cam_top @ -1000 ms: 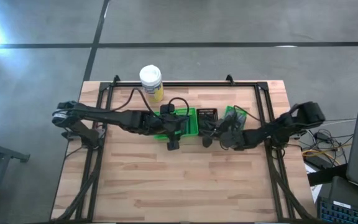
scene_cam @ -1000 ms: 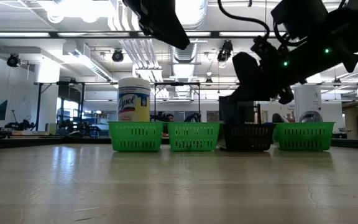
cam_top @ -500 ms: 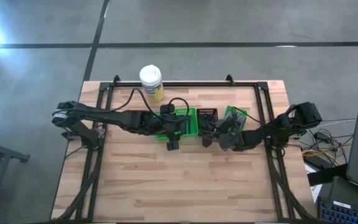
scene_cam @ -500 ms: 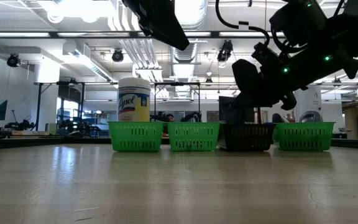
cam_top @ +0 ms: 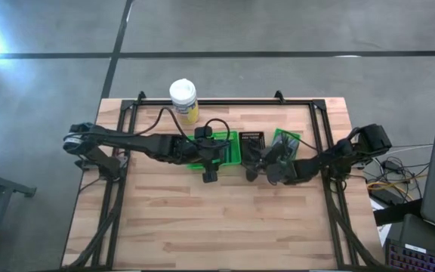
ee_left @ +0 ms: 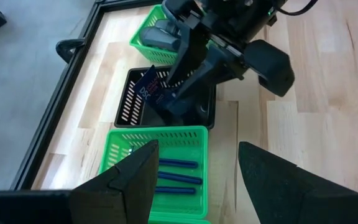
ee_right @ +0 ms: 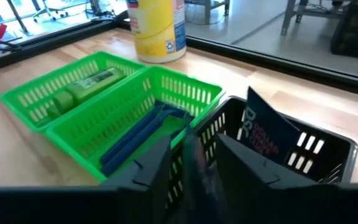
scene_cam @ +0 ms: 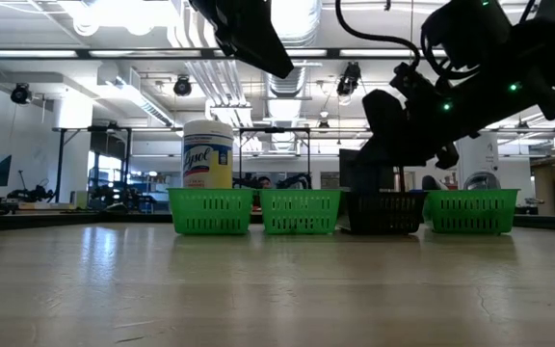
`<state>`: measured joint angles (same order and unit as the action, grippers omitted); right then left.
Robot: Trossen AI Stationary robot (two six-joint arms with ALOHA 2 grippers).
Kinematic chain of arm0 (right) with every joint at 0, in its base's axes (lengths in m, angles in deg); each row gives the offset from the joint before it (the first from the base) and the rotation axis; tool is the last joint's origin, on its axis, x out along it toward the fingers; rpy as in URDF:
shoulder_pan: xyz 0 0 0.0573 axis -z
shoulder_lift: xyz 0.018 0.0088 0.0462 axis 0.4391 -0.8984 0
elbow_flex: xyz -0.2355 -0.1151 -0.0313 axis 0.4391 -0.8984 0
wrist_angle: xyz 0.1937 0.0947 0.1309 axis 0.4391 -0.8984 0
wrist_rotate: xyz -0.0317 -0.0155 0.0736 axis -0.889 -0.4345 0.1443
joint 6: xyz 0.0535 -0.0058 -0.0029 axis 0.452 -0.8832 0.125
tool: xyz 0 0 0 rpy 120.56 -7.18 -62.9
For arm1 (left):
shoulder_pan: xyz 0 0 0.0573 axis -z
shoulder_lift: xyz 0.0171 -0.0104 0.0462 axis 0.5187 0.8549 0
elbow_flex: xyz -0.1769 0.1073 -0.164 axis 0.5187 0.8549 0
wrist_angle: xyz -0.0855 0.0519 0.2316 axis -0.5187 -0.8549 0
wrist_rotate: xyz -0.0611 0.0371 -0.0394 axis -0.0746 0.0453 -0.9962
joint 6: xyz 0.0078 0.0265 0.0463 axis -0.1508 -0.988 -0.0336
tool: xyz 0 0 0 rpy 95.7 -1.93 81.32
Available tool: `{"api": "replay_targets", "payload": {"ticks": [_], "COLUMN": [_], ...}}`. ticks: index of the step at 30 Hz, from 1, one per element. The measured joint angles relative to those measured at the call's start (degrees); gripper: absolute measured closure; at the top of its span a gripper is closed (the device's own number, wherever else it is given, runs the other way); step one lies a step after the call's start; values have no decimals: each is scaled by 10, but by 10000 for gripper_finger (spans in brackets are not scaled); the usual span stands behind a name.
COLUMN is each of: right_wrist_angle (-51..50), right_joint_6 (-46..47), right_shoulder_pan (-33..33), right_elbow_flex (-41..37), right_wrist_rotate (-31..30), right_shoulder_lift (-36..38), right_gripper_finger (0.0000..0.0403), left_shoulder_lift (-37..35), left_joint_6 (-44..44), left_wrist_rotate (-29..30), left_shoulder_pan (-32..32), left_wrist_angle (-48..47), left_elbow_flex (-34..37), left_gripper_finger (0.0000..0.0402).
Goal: Pick & Place Travel size toiletries
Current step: Put the shaving cream into the black bin, then return to Home Position
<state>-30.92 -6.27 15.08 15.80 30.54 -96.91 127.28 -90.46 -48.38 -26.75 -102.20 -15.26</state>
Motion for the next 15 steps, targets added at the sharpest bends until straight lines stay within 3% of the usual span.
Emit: {"api": "replay_targets", "payload": {"ticks": [15], "right_wrist_angle": [-4], "right_joint_6": [-31], "right_shoulder_pan": [-10], "right_elbow_flex": [0], "right_wrist_rotate": [-3], "right_shoulder_lift": [19], "right_gripper_finger": [201], "left_shoulder_lift": [0], "left_joint_6": [16], "left_wrist_rotate": [0], "left_shoulder_pan": [1], "left_wrist_angle": [0], "left_elbow_flex": [0], "left_gripper_finger": [177]}}
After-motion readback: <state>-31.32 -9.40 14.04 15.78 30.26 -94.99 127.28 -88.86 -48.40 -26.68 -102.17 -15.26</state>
